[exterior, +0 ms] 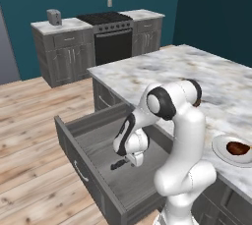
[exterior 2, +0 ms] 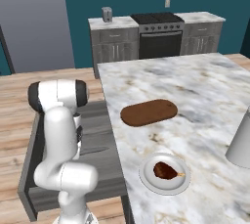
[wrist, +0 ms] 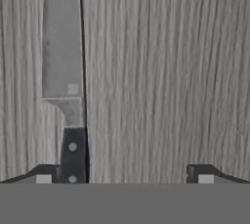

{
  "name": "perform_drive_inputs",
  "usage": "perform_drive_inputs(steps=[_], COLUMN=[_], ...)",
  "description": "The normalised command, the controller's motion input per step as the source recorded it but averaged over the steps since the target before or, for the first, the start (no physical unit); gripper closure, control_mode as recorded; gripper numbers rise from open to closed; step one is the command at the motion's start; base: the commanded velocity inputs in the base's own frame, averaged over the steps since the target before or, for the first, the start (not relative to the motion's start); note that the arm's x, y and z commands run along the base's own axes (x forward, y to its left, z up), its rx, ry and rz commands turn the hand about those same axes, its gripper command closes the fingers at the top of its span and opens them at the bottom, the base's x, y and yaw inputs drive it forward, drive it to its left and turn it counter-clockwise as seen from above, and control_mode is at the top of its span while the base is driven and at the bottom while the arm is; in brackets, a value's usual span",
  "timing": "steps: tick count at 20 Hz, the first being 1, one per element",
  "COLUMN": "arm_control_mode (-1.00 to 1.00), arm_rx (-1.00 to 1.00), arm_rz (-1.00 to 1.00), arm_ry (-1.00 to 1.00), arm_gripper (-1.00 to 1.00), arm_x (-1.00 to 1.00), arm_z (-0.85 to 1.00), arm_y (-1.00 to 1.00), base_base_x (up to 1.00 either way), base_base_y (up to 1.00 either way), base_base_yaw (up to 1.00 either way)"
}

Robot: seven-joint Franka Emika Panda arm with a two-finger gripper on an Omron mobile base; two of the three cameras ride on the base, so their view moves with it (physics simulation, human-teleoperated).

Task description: Pick up the knife from the drawer and place it on the cutting board. Then place the meat from the plate to the cutting board.

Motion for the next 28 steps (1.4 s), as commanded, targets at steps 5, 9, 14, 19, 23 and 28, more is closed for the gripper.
perform_drive_inputs(steps=[5,9,14,19,23,28], arm_control_mode=[-1.00,-1.00,-1.00,-1.00,-1.00,-1.00], arm_rx=[0.00,0.00,0.00,0.00,0.00,0.00], arm_rz=[0.00,0.00,0.00,0.00,0.00,0.00], arm_ry=[0.00,0.00,0.00,0.00,0.00,0.00], arm_gripper=[-1.00,-1.00,-1.00,-1.00,-1.00,-1.00], arm_x=[0.13,0.04,0.17,0.24,0.24,0.23], arm_z=[-0.26,-0.27,-0.20,-0.15,-0.16,-0.27], arm_y=[0.01,0.00,0.00,0.03,0.03,0.05], base_base_x=[0.00,0.00,0.00,0.00,0.00,0.00], base_base_y=[0.00,0.00,0.00,0.00,0.00,0.00], base_base_yaw=[0.00,0.00,0.00,0.00,0.00,0.00])
